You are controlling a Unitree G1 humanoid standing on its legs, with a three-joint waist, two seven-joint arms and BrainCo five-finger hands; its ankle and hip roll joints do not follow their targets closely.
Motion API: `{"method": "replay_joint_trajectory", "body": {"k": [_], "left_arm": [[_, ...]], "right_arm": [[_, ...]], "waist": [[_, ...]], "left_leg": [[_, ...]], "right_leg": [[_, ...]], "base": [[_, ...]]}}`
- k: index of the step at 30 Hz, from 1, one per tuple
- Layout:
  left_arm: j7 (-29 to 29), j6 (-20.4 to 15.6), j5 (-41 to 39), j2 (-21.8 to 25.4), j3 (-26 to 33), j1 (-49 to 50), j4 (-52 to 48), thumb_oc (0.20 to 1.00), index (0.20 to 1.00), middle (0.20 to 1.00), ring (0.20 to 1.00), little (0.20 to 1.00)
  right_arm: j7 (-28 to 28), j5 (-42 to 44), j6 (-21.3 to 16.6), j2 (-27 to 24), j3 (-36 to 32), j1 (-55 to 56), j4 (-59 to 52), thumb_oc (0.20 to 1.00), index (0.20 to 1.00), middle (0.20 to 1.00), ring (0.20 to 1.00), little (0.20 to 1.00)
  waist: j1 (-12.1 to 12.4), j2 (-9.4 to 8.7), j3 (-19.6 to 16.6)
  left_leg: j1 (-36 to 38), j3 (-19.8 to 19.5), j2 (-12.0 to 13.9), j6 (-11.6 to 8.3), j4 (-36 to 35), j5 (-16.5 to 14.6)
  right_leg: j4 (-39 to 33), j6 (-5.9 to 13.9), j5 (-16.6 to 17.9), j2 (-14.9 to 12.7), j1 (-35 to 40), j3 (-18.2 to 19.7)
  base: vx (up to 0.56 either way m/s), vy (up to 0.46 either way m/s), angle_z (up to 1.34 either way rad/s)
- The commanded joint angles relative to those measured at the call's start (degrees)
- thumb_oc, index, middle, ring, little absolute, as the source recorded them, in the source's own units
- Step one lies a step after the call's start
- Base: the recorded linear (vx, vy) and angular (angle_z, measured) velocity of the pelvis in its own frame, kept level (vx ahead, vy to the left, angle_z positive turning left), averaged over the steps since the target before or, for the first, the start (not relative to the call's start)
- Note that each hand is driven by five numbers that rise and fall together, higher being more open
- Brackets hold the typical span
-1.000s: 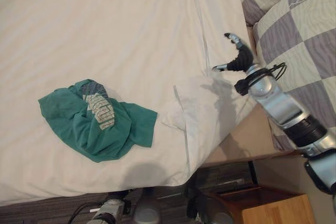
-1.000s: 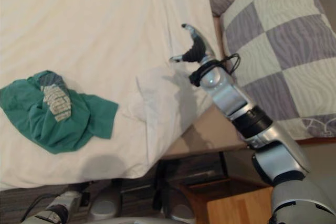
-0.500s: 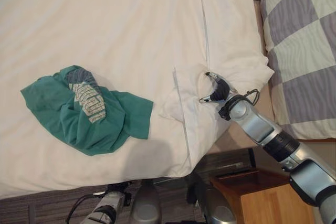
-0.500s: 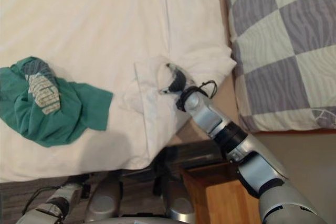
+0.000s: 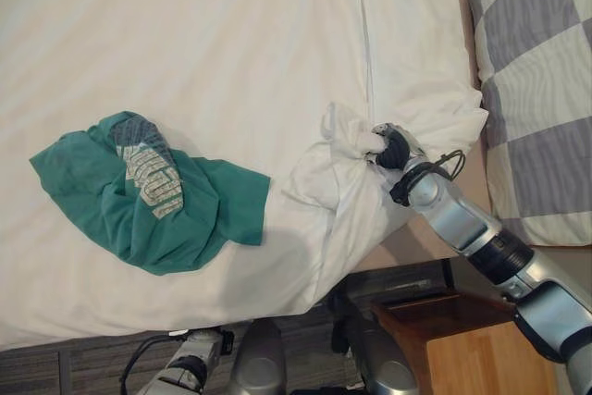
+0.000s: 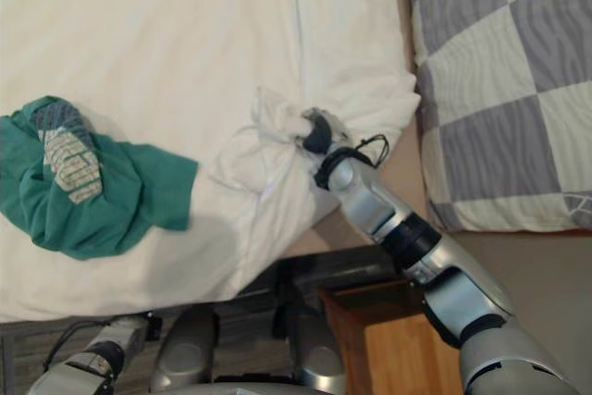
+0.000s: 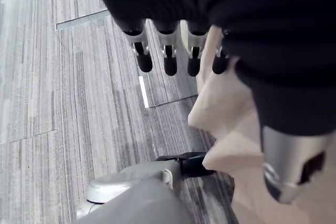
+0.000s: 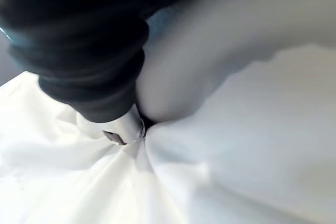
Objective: Tidy up the quilt and then pick up the clothes from the bed and put them into the laundry hamper.
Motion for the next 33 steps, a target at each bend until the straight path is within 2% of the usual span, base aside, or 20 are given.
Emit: {"method": "replay_joint_trajectory", "body": {"k": [1, 5, 7, 9, 11, 12, 13, 16, 17, 18, 20, 24, 25, 26, 27, 28, 29, 32, 33], "left_arm": [[0.5, -1.1, 0.9, -1.4, -0.4, 2.4, 1.4, 1.000, 1.000, 1.000, 1.000, 1.000], [0.7, -1.4, 1.1, -1.7, -0.3, 3.5, 1.0, 1.000, 1.000, 1.000, 1.000, 1.000], [0.8, -1.8, 1.2, -2.0, 0.2, 5.1, 0.6, 1.000, 1.000, 1.000, 1.000, 1.000], [0.9, -2.2, 1.1, -2.4, 0.4, 6.2, 0.3, 1.000, 1.000, 1.000, 1.000, 1.000], [1.1, -2.6, 1.0, -2.6, 0.4, 7.3, -0.2, 1.000, 1.000, 1.000, 1.000, 1.000], [0.8, -3.0, 0.9, -2.7, 0.8, 8.1, -0.4, 1.000, 1.000, 1.000, 1.000, 1.000], [0.7, -3.1, 0.7, -2.8, 1.1, 8.7, -0.6, 1.000, 1.000, 1.000, 1.000, 1.000], [0.5, -3.2, 0.4, -2.7, 1.3, 9.3, -1.1, 1.000, 1.000, 1.000, 1.000, 1.000], [0.2, -3.3, -0.2, -2.5, 1.3, 9.9, -1.8, 1.000, 1.000, 1.000, 1.000, 1.000], [0.1, -3.4, -0.3, -2.5, 1.2, 10.0, -1.9, 1.000, 1.000, 1.000, 1.000, 1.000], [-0.4, -2.9, -0.1, -2.5, 0.8, 10.4, -2.9, 1.000, 1.000, 1.000, 1.000, 1.000], [-0.8, -3.2, 1.5, -3.0, -0.8, 11.0, -3.2, 1.000, 1.000, 1.000, 1.000, 1.000], [-0.8, -3.4, 1.8, -3.3, -1.2, 11.0, -2.9, 1.000, 1.000, 1.000, 1.000, 1.000], [-0.9, -3.7, 2.4, -3.8, -2.0, 10.9, -2.4, 1.000, 1.000, 1.000, 1.000, 1.000], [-0.9, -3.7, 2.7, -4.0, -2.3, 10.9, -2.2, 1.000, 1.000, 1.000, 1.000, 1.000], [-0.9, -3.8, 3.5, -4.4, -2.9, 11.0, -1.8, 1.000, 1.000, 1.000, 1.000, 1.000], [-0.9, -3.9, 3.6, -4.4, -2.9, 11.1, -1.7, 1.000, 1.000, 1.000, 1.000, 1.000], [-1.3, -4.4, 4.5, -4.1, -3.2, 11.5, -0.8, 1.000, 1.000, 1.000, 1.000, 1.000], [-1.5, -4.6, 4.5, -3.8, -3.1, 11.8, -0.5, 1.000, 1.000, 1.000, 1.000, 1.000]], "right_arm": [[-2.4, 2.7, -1.5, -4.0, -3.0, 3.6, -6.8, 0.200, 0.200, 0.200, 0.200, 0.200], [-3.7, 1.6, -4.7, -5.9, -7.1, 10.2, -10.2, 0.200, 0.200, 0.200, 0.200, 0.200], [-5.3, -0.6, -10.4, -8.0, -12.7, 20.3, -13.0, 0.200, 0.200, 0.200, 0.200, 0.200], [-6.0, -2.9, -13.5, -8.7, -15.6, 25.8, -13.4, 0.200, 0.200, 0.200, 0.200, 0.200], [-7.3, -2.8, -14.6, -8.9, -17.9, 30.3, -13.0, 0.200, 0.200, 0.200, 0.200, 0.200], [-8.5, -4.5, -17.7, -8.7, -19.7, 34.5, -11.4, 0.200, 0.200, 0.200, 0.200, 0.200], [-9.6, -6.3, -19.0, -8.1, -21.1, 37.7, -9.7, 0.200, 0.200, 0.200, 0.200, 0.200], [-11.7, -5.7, -19.5, -7.0, -22.4, 41.2, -6.3, 0.216, 0.216, 0.216, 0.216, 0.216], [-17.1, -3.1, -19.1, -4.1, -23.5, 45.2, 1.8, 1.000, 1.000, 1.000, 1.000, 1.000], [-17.5, -2.2, -19.5, -3.1, -23.6, 45.8, 4.0, 1.000, 1.000, 1.000, 1.000, 1.000], [-18.5, 2.8, -21.8, 2.0, -24.5, 49.2, 16.8, 1.000, 1.000, 1.000, 1.000, 1.000], [-22.1, 13.7, -17.9, 6.9, -26.2, 49.6, 30.7, 1.000, 1.000, 1.000, 1.000, 1.000], [-21.8, 15.7, -19.5, 7.7, -27.2, 49.2, 36.4, 1.000, 1.000, 1.000, 1.000, 1.000], [-21.5, 20.9, -18.8, 8.8, -28.9, 48.4, 43.0, 1.000, 1.000, 1.000, 1.000, 1.000], [-21.7, 24.2, -18.3, 9.3, -29.9, 48.1, 45.7, 1.000, 1.000, 1.000, 1.000, 1.000], [-22.8, 31.8, -16.2, 10.0, -32.2, 47.6, 50.0, 1.000, 1.000, 1.000, 1.000, 1.000], [-22.5, 32.2, -16.5, 10.2, -33.0, 47.5, 51.1, 1.000, 1.000, 1.000, 1.000, 1.000], [-24.9, 45.0, -15.4, 9.9, -40.2, 47.4, 57.6, 1.000, 1.000, 1.000, 1.000, 1.000], [-24.8, 46.9, -15.1, 9.5, -42.6, 47.6, 59.0, 1.000, 1.000, 1.000, 1.000, 1.000]], "waist": [[-0.8, 1.08, -1.3], [-2.4, 1.60, -2.0], [-4.7, 2.49, -2.7], [-5.9, 3.09, -2.9], [-6.8, 3.62, -3.0], [-7.8, 4.10, -3.1], [-8.6, 4.53, -3.1], [-9.7, 5.07, -3.1], [-10.9, 5.71, -2.9], [-11.0, 5.81, -2.8], [-12.0, 6.56, -2.7], [-12.1, 7.70, -2.5], [-11.9, 7.98, -2.5], [-11.5, 8.44, -2.6], [-11.4, 8.58, -2.6], [-11.1, 8.83, -2.9], [-11.1, 8.84, -2.9], [-10.9, 8.60, -3.6], [-11.0, 8.38, -3.8]], "left_leg": [[-0.6, 5.8, -1.5, 0.77, -0.3, -6.6], [0.1, 6.6, -1.4, 0.85, -0.3, -6.8], [0.9, 7.6, -1.3, 0.98, -0.3, -7.0], [1.2, 8.0, -1.3, 1.04, -0.3, -7.1], [1.4, 8.1, -1.4, 1.15, -0.3, -7.3], [1.6, 8.2, -1.5, 1.21, -0.3, -7.3], [1.9, 8.4, -1.5, 1.28, -0.3, -7.3], [2.2, 8.7, -1.5, 1.35, -0.3, -7.4], [2.5, 9.4, -1.6, 1.38, -0.3, -7.5], [2.6, 9.4, -1.6, 1.40, -0.3, -7.5], [2.9, 10.2, -1.6, 1.33, -0.3, -7.5], [3.6, 11.0, -1.8, 1.24, -0.3, -7.4], [3.8, 11.1, -1.8, 1.19, -0.3, -7.4], [4.1, 11.2, -1.8, 1.10, -0.3, -7.3], [4.2, 11.2, -1.8, 1.03, -0.3, -7.2], [4.5, 11.3, -1.7, 0.88, -0.3, -7.1], [4.6, 11.3, -1.7, 0.86, -0.3, -7.1], [5.1, 11.4, -1.3, 0.53, -0.3, -7.1], [5.2, 11.4, -1.1, 0.46, -0.3, -7.1]], "right_leg": [[3.6, 5.70, -5.9, -2.2, 0.4, 1.4], [3.7, 5.95, -5.9, -2.2, 0.5, 2.6], [3.8, 6.46, -5.7, -2.4, 0.2, 4.0], [3.9, 6.75, -5.6, -2.4, 0.0, 4.9], [3.9, 6.96, -5.5, -2.4, -0.1, 5.9], [4.0, 7.11, -5.5, -2.4, -0.3, 6.6], [4.0, 7.22, -5.4, -2.4, -0.4, 7.3], [4.1, 7.36, -5.4, -2.4, -0.5, 7.9], [4.0, 7.45, -5.4, -2.3, -0.5, 8.5], [3.9, 7.41, -5.4, -2.3, -0.5, 8.7], [3.4, 7.19, -5.3, -2.5, -0.1, 8.7], [2.6, 6.74, -5.2, -2.8, 1.0, 8.3], [2.4, 6.63, -5.2, -2.9, 1.3, 8.2], [2.1, 6.45, -5.1, -2.9, 1.9, 8.0], [1.9, 6.38, -5.1, -3.0, 2.1, 7.9], [1.7, 6.28, -5.1, -2.9, 2.6, 7.9], [1.6, 6.27, -5.0, -2.9, 2.7, 7.9], [1.3, 6.34, -5.0, -2.5, 3.3, 7.9], [1.4, 6.42, -5.0, -2.4, 3.4, 8.0]], "base": [[0.01, 0.007, -0.03], [0.01, 0.006, -0.10], [0.01, 0.028, -0.09], [0.00, 0.039, -0.23], [0.00, 0.038, -0.38], [0.01, 0.051, -0.34], [0.02, 0.047, -0.35], [0.02, 0.018, -0.34], [0.02, 0.010, -0.17], [0.00, 0.000, 0.00], [0.03, 0.011, -0.04], [0.05, -0.030, -0.02], [0.08, -0.034, 0.14], [0.07, -0.024, 0.14], [0.10, -0.036, 0.19], [0.06, -0.027, 0.17], [0.08, -0.038, 0.17], [0.06, -0.046, 0.06], [0.05, -0.044, 0.06]]}}
